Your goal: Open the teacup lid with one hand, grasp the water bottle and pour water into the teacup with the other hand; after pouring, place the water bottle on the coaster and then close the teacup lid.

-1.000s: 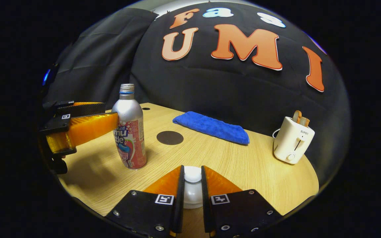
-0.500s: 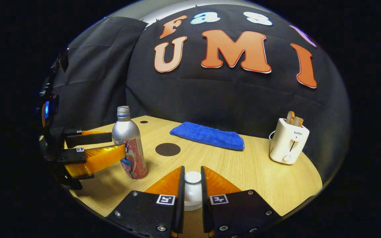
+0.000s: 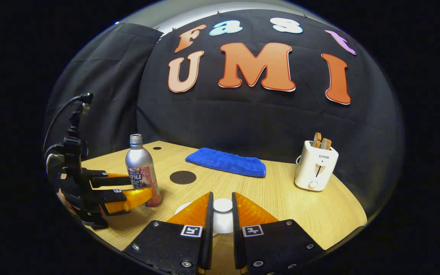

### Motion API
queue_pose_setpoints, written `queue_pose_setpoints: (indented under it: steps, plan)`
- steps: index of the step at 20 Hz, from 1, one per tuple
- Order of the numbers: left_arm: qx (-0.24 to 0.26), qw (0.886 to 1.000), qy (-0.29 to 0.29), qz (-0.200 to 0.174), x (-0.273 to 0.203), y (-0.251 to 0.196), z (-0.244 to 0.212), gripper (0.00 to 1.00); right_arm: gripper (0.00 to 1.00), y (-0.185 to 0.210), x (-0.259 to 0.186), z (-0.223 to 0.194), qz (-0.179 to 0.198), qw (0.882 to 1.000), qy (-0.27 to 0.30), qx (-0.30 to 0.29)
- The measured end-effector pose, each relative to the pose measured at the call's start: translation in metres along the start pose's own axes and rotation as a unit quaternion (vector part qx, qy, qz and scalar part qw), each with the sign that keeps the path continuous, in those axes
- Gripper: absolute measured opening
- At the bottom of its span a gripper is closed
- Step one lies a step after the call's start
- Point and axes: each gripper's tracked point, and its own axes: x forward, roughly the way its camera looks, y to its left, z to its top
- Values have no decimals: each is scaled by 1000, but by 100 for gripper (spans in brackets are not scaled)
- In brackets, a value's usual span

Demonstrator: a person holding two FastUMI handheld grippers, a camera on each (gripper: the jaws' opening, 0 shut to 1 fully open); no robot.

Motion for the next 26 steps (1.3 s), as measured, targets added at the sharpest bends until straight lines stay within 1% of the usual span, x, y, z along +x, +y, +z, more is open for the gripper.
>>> queue_pose_setpoints:
  steps: [3,5,6,7,8,9,10,12,14,15,16,17,18,20,21,22,24,25,26]
  plan:
    - [10,1000,-5,8,1,2,8,95,23,-12,-7,2,-15,1000,-6,-3]
    - [21,1000,2,15,2,5,8,84,24,-16,-14,3,-16,1000,-10,3]
    - [27,999,3,18,4,7,9,87,24,-19,-16,3,-19,1000,-11,6]
    - [36,999,1,21,3,8,12,82,23,-24,-19,4,-25,1000,-14,4]
    - [48,998,-3,27,3,9,15,82,23,-27,-21,6,-29,999,-20,2]
    - [64,997,-6,33,1,11,17,86,23,-31,-23,8,-32,999,-24,3]
    - [83,996,-10,39,2,12,23,81,23,-33,-24,9,-34,999,-27,6]
    - [116,992,-18,53,0,18,33,80,23,-39,-24,18,-38,999,-33,14]
    - [148,987,-27,63,-1,21,42,81,23,-46,-27,21,-46,998,-39,17]
    - [167,983,-28,70,-3,24,46,84,23,-49,-30,22,-51,998,-42,17]
    - [188,979,-31,78,-4,25,52,81,23,-53,-33,22,-53,997,-44,17]
    - [208,974,-34,83,-5,28,56,84,23,-56,-36,23,-55,997,-47,18]
    - [225,970,-36,86,-4,28,59,80,23,-59,-37,24,-57,997,-49,19]
    - [244,966,-39,79,-3,23,63,80,23,-62,-39,23,-54,997,-55,24]
    - [251,964,-39,75,-4,21,65,84,23,-65,-39,23,-52,997,-58,28]
    - [263,961,-35,78,-4,22,64,84,23,-69,-39,22,-56,996,-60,28]
    - [292,952,-33,86,-5,26,66,84,23,-78,-42,24,-66,995,-65,24]
    - [309,946,-33,91,-4,25,68,80,23,-80,-44,25,-68,995,-68,25]
    - [326,940,-32,96,-4,27,69,84,23,-82,-46,27,-69,995,-71,28]
